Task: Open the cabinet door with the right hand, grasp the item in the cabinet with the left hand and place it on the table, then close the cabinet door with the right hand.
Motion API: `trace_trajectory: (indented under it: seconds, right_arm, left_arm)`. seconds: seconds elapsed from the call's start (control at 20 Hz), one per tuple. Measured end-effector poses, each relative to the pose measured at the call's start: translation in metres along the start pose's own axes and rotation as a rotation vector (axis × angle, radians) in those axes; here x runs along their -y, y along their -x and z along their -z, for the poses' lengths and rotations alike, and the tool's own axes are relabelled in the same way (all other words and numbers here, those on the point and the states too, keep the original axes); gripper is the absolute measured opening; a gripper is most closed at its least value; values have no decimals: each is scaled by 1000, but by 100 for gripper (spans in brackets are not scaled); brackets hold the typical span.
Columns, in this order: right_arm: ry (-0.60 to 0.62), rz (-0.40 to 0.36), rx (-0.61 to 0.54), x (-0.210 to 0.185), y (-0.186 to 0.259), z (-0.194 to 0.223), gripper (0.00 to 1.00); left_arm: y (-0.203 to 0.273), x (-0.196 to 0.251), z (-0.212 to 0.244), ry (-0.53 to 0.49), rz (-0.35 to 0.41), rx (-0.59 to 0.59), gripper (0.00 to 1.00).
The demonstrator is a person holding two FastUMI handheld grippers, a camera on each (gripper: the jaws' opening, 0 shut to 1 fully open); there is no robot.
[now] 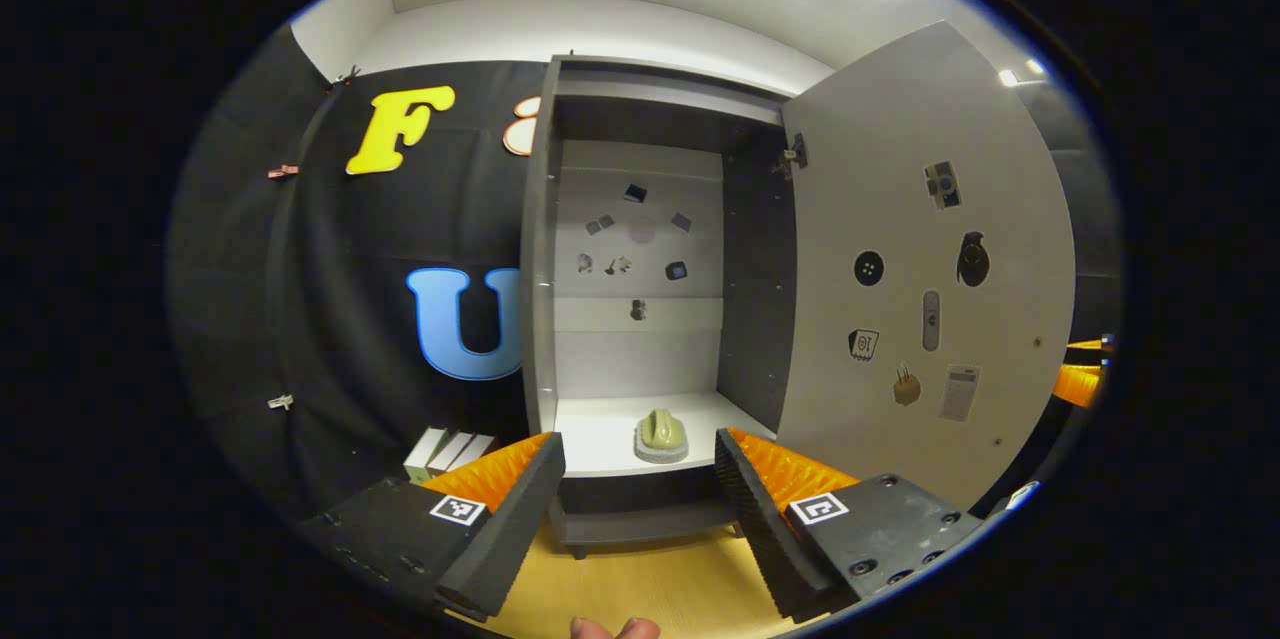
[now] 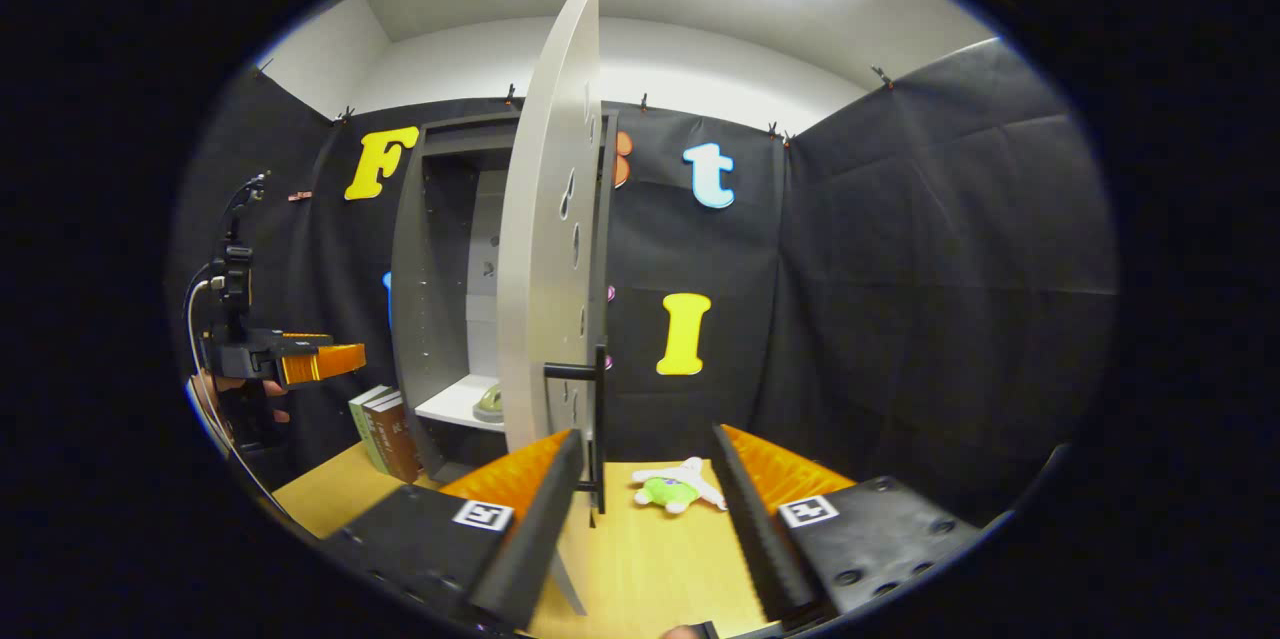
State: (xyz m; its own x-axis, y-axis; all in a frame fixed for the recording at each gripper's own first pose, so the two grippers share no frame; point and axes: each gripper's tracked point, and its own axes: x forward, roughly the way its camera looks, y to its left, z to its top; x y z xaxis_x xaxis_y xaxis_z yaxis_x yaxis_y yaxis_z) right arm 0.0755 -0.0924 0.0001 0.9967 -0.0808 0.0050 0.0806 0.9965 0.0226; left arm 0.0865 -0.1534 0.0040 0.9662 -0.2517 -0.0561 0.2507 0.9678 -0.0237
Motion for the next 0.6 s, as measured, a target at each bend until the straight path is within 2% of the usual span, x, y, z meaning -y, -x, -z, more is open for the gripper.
trace_trajectory:
  seconds: [0.05,0.2,0.4,0.6]
  right_arm:
    - [8,26,3,10,1,0,98]
    - [9,130,-9,36,2,6,98]
    - [-71,172,-41,51,3,16,98]
    - [-6,235,-42,79,6,25,98]
  left_arm:
    - [-11,4,-1,-4,9,-4,93]
    - [-51,14,3,-27,37,-48,94]
    - [-117,34,32,-35,112,-160,93]
    - [-187,36,66,28,118,-282,88]
